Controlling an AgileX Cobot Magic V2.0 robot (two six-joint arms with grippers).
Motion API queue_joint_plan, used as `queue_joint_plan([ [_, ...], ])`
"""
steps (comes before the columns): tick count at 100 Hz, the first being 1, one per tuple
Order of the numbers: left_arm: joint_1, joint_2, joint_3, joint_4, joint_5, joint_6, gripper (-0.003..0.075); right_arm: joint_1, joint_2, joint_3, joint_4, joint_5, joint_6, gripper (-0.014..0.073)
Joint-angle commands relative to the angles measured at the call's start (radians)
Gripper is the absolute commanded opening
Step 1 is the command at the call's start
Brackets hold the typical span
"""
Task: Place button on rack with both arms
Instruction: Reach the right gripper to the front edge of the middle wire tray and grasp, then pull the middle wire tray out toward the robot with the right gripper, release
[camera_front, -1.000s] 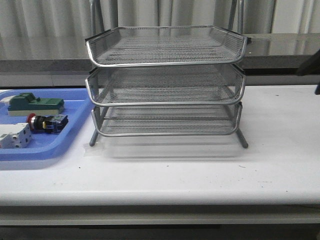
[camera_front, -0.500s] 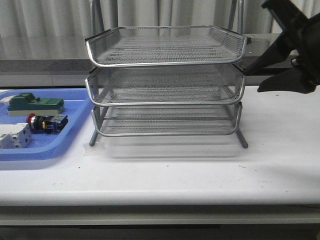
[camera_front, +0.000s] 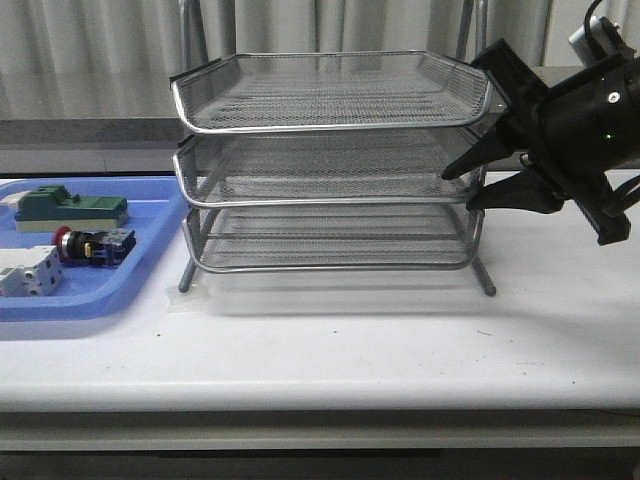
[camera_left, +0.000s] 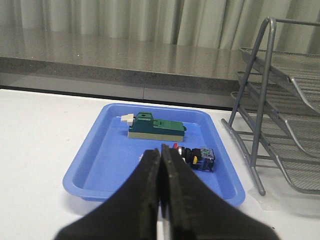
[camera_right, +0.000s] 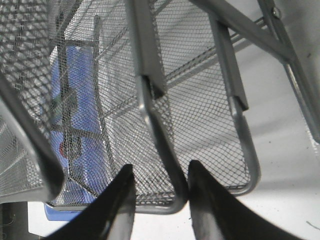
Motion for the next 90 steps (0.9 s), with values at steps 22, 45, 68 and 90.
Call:
queue_joint_plan([
  [22,-0.007,-0.031,0.048,-0.003,-0.086,-0.004,-0.002,0.003,-0.007,-0.042,0.033,0.082,-0.018,0.0232],
  [45,-0.007,-0.031,0.048,-0.003,-0.086,-0.004,-0.002,0.003,-0.007,-0.042,0.008,0.104,-0.018,-0.0061],
  [68,-0.007,-0.031,0.048,-0.003,-0.086,-0.004,-0.002,0.003,-0.007,-0.008,-0.053,0.14,-0.018,-0.0061],
  [90,-0.007,-0.031,0.048,-0.003,-0.086,-0.004,-0.002,0.004,-0.047,0.091,-0.076,0.16,-0.024,-0.0061],
])
